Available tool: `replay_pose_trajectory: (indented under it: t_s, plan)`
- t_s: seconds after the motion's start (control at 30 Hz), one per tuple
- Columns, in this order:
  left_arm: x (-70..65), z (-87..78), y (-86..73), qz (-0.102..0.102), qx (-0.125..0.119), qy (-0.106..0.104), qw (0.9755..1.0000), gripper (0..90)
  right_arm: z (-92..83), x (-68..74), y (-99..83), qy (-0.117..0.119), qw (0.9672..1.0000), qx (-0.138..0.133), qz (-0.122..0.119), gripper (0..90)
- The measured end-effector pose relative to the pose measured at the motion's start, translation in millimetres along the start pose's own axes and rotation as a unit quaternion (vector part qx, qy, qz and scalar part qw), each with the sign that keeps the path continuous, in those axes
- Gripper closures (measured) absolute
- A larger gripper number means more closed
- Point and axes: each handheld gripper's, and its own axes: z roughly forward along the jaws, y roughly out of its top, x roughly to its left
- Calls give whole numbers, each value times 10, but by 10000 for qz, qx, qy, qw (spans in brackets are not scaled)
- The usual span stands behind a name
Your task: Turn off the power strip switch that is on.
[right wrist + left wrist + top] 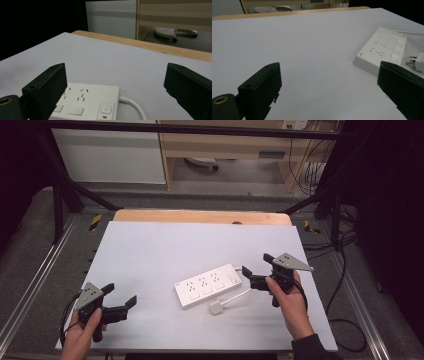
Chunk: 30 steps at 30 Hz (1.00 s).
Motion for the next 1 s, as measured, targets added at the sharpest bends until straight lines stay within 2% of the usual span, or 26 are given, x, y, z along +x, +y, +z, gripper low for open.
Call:
replay_pose_trajectory:
  t_s: [0.53, 1.0]
  plan:
    - [2, 1, -1, -7, -9, 14, 10000, 52, -365, -295, -172, -329, 9994, -29, 36, 60]
    - [1, 2, -2, -11, 3, 15, 10000, 52, -547, -449, -368, -550, 9984, 78, 110, 59]
